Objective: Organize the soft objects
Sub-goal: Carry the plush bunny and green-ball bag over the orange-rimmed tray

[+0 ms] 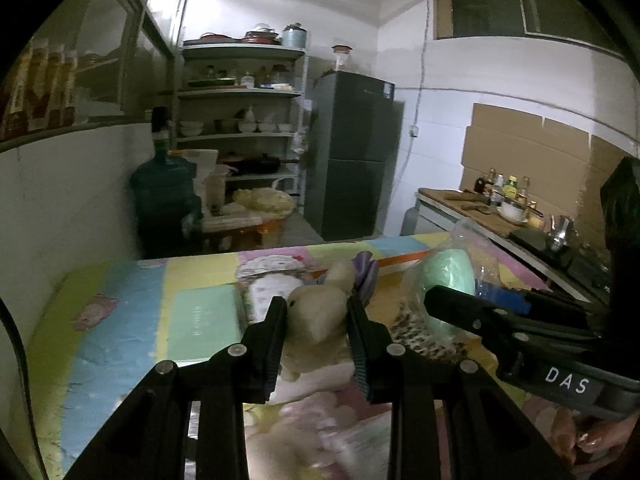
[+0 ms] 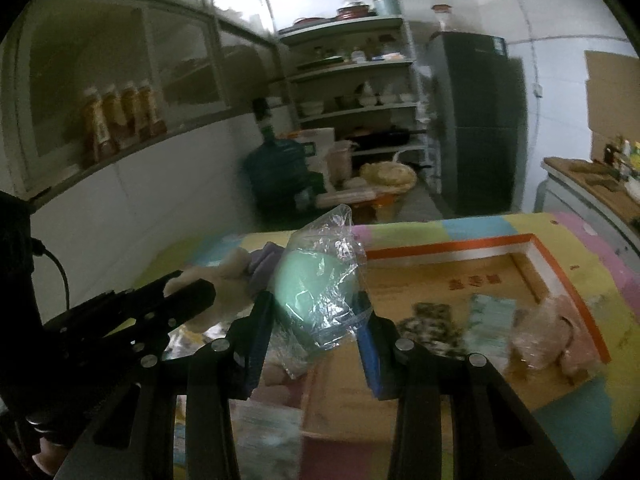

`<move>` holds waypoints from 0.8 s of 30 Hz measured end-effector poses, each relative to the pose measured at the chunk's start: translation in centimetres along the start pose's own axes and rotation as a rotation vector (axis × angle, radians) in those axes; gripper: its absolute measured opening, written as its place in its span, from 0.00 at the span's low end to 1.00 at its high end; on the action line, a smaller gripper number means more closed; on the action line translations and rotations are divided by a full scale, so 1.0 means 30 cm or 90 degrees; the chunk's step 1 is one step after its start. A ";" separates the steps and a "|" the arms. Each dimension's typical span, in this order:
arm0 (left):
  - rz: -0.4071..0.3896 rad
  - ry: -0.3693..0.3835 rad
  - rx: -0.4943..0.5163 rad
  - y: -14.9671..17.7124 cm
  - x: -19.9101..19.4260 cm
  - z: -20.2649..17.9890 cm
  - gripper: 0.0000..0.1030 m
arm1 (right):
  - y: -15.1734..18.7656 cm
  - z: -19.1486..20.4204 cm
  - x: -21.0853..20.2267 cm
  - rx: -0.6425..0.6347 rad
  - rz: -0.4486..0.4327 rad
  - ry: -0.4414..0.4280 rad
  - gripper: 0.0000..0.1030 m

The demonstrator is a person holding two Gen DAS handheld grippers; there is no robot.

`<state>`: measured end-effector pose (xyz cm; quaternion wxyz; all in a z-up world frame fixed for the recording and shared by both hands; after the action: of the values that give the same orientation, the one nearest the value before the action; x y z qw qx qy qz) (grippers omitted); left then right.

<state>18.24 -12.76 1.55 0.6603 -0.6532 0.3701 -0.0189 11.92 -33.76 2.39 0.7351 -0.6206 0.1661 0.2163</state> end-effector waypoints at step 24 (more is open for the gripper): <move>0.038 0.077 0.022 -0.023 0.198 -0.264 0.30 | 0.051 -0.432 -0.106 0.108 -0.032 0.121 0.39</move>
<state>18.80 -22.62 0.40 0.6484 -0.6279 0.4281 -0.0451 8.73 -46.66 0.46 0.7710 -0.5780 0.2371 0.1233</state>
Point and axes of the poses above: each gripper's, at about its wrist camera, not at the fingertips, and x roughly the way its jaws point, z to its left, y to its underside, the point moved 2 cm from there along x, roughly the way its jaws point, and after that the axes turned 5 degrees about y, right-handed, at the moved point
